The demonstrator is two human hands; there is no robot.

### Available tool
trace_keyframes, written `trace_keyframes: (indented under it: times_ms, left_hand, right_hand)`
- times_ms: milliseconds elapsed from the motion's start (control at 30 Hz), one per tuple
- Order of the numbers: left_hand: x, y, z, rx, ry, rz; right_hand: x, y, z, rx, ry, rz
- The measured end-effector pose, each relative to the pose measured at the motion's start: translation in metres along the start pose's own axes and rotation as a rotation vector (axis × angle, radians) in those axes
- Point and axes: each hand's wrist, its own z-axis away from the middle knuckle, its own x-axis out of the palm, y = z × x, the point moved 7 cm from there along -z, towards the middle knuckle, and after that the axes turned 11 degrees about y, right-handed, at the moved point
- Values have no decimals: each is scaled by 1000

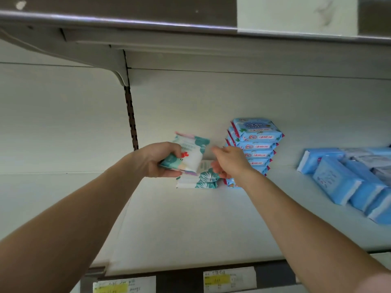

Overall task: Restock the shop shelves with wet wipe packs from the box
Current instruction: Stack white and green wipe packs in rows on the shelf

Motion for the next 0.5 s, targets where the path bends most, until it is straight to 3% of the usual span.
trace_keyframes:
  times_ms: [133, 267, 367, 500]
  left_hand:
    - [4, 9, -2, 39, -8, -157]
    - [2, 13, -12, 58, 54, 96]
    - [7, 12, -19, 137, 125, 101]
    - [17, 6, -33, 234, 257, -149]
  right_hand:
    - [12, 1, 5, 135, -91, -298]
    - [8, 19, 2, 209, -32, -433]
    - [3, 28, -3, 147, 41, -270]
    - [-2, 27, -9, -100, 170, 134]
